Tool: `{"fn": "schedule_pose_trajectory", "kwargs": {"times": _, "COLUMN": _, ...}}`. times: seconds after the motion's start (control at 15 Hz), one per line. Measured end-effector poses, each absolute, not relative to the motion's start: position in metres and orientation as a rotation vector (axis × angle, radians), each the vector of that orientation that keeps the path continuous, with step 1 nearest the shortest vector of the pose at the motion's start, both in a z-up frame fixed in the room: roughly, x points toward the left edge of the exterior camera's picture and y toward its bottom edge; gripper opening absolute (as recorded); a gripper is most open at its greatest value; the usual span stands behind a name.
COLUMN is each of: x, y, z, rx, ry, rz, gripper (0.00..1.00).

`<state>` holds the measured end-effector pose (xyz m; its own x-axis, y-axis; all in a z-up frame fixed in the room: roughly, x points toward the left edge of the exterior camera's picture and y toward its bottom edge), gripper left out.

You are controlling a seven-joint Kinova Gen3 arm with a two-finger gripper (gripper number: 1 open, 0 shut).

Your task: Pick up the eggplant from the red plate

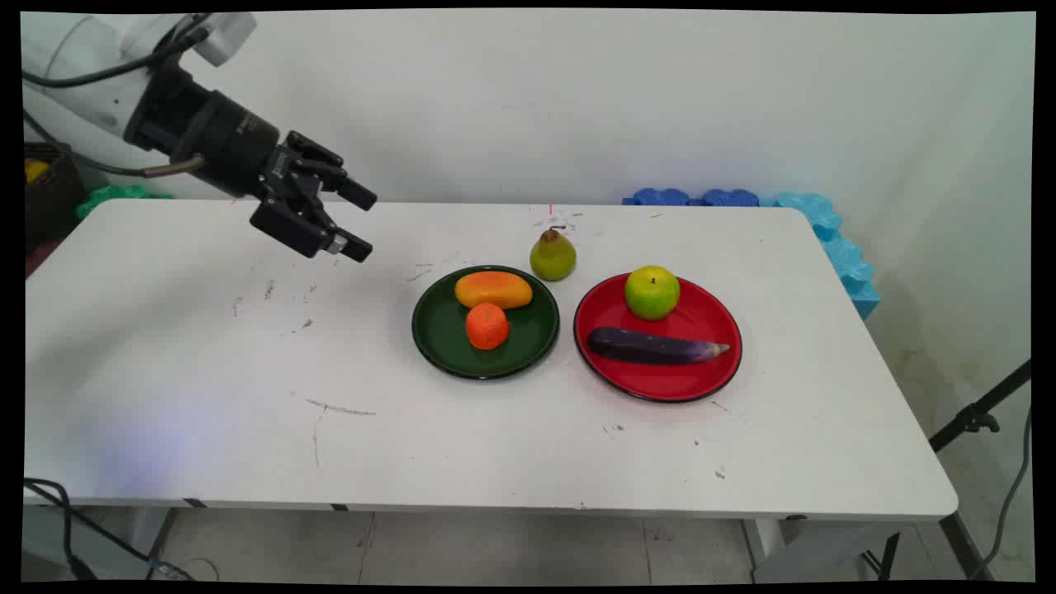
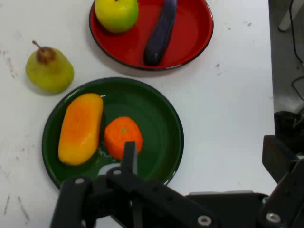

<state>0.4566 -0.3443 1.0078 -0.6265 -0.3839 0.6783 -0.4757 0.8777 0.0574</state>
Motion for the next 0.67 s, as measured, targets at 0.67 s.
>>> {"fn": "schedule_pose_trajectory", "kwargs": {"times": 0.67, "x": 0.370, "y": -0.380, "z": 1.029, "rx": 0.632, "ry": -2.330, "rz": 0.208, "gripper": 1.00}}
